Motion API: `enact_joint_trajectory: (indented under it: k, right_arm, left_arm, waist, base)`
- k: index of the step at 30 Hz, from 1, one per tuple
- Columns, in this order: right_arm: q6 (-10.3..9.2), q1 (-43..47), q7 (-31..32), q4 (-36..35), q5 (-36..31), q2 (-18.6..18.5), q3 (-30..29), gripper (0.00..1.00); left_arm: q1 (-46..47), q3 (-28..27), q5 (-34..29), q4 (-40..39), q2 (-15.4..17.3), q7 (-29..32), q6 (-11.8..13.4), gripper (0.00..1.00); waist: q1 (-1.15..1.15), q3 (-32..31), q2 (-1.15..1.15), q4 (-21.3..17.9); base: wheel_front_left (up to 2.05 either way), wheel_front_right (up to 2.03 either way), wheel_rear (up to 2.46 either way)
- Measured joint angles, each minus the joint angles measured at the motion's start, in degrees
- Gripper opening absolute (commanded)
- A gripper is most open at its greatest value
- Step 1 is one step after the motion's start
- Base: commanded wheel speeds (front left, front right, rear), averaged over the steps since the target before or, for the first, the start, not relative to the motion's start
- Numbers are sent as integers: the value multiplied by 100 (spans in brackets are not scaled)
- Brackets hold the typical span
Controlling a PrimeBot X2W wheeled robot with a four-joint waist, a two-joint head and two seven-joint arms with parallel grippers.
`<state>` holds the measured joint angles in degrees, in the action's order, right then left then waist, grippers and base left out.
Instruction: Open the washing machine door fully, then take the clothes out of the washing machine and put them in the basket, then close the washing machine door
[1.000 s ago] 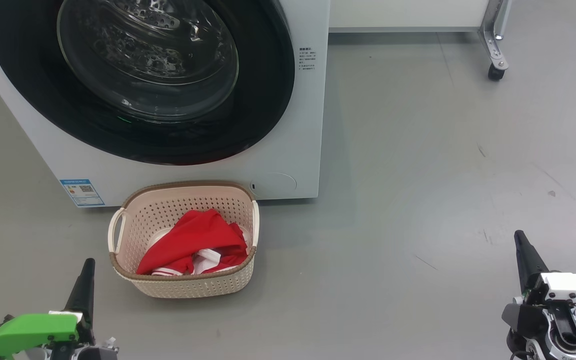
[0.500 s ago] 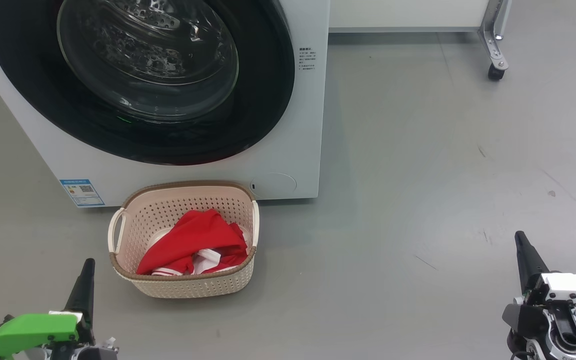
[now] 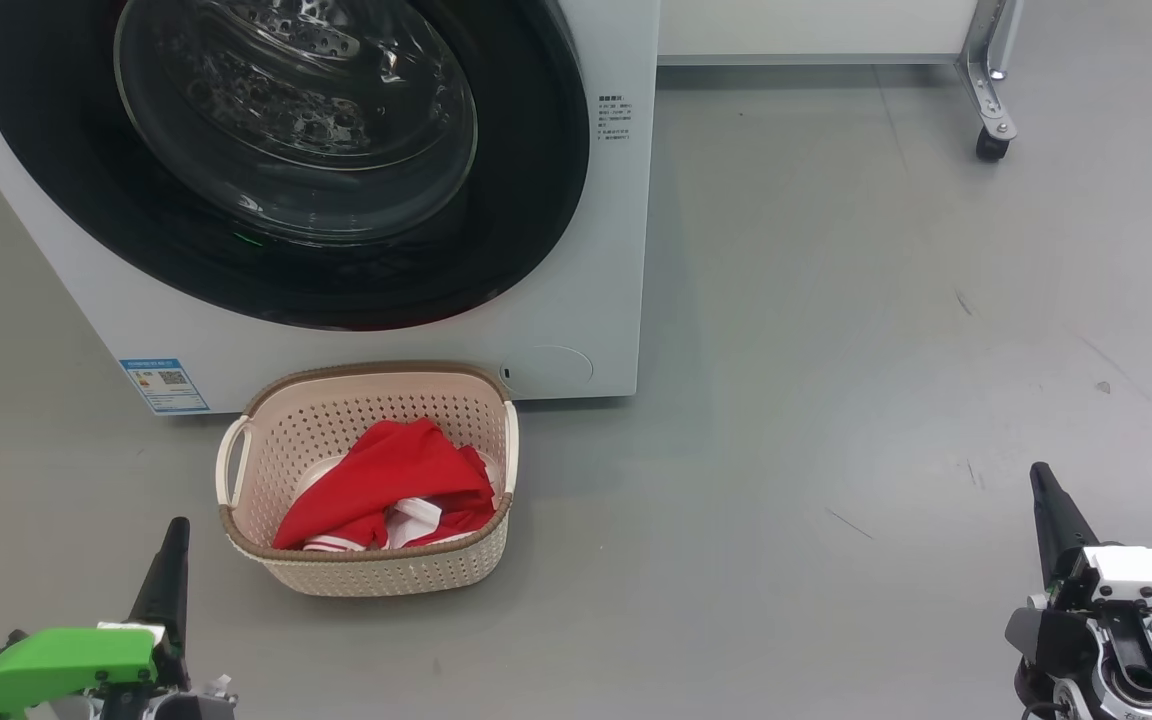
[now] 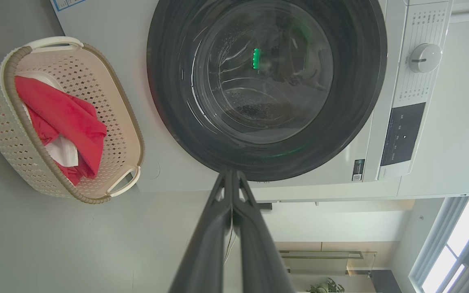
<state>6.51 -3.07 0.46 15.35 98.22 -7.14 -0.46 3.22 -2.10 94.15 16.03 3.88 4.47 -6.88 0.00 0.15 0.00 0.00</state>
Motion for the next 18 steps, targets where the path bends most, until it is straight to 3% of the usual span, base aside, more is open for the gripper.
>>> enact_joint_trajectory:
  k: [18]
  right_arm:
    - [15,-3,25,20,-1,5,-18,0]
  left_arm:
    - [2,-10,0,1,-5,1,0,0]
  waist:
    - [0,0,0,0]
  base:
    - [0,0,0]
